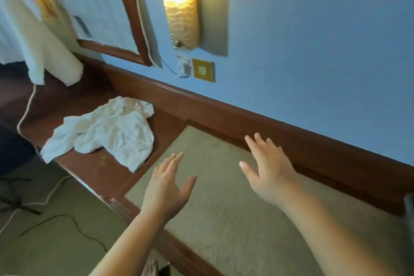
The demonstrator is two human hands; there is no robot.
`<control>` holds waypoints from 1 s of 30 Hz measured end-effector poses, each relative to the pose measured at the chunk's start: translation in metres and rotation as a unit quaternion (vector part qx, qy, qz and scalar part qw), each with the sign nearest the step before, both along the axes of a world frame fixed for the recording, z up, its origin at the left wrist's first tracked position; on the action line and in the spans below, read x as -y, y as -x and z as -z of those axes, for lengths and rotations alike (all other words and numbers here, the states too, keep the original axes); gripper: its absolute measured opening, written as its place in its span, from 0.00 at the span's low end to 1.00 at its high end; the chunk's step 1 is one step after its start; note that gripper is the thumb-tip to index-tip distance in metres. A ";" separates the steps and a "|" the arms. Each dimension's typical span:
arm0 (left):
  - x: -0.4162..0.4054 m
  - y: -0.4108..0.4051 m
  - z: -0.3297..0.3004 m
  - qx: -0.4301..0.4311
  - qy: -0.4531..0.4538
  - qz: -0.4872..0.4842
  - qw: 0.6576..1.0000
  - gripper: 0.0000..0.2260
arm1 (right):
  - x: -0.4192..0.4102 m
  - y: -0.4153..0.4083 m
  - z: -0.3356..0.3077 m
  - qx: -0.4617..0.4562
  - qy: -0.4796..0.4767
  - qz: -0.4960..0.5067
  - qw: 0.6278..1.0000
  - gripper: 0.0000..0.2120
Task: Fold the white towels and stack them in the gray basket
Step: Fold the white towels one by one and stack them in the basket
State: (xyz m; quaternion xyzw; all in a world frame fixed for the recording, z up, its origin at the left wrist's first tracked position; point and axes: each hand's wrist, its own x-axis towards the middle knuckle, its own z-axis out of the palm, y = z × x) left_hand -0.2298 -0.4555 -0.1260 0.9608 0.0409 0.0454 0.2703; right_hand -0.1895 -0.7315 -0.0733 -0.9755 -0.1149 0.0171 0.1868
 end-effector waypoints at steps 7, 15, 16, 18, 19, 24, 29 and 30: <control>-0.210 -0.026 0.005 0.021 0.047 -0.178 0.983 0.33 | -0.262 -0.091 0.020 -0.045 0.039 -0.171 0.983 0.34; -0.384 -0.132 0.083 -0.063 0.071 -0.155 0.983 0.28 | -0.478 -0.205 0.137 -0.188 0.118 -0.173 0.960 0.33; -0.399 -0.149 0.094 -0.077 0.066 -0.140 0.985 0.28 | -0.495 -0.217 0.155 -0.213 0.126 -0.159 0.956 0.35; -0.420 -0.180 0.116 -0.112 0.042 -0.102 0.987 0.27 | -0.518 -0.233 0.193 -0.270 0.141 -0.114 0.946 0.46; -0.428 -0.195 0.127 -0.132 0.024 -0.079 0.988 0.27 | -0.524 -0.237 0.211 -0.296 0.155 -0.090 0.938 0.52; -0.445 -0.239 0.183 -0.236 -0.074 0.059 0.967 0.27 | -0.528 -0.223 0.257 -0.235 0.194 -0.083 0.949 0.28; -0.427 -0.237 0.209 -0.246 -0.094 0.092 0.960 0.34 | -0.518 -0.235 0.234 -0.244 0.063 -0.021 0.968 0.19; -0.421 -0.237 0.207 -0.232 -0.090 0.085 0.965 0.32 | -0.515 -0.240 0.221 -0.248 0.027 -0.002 0.968 0.16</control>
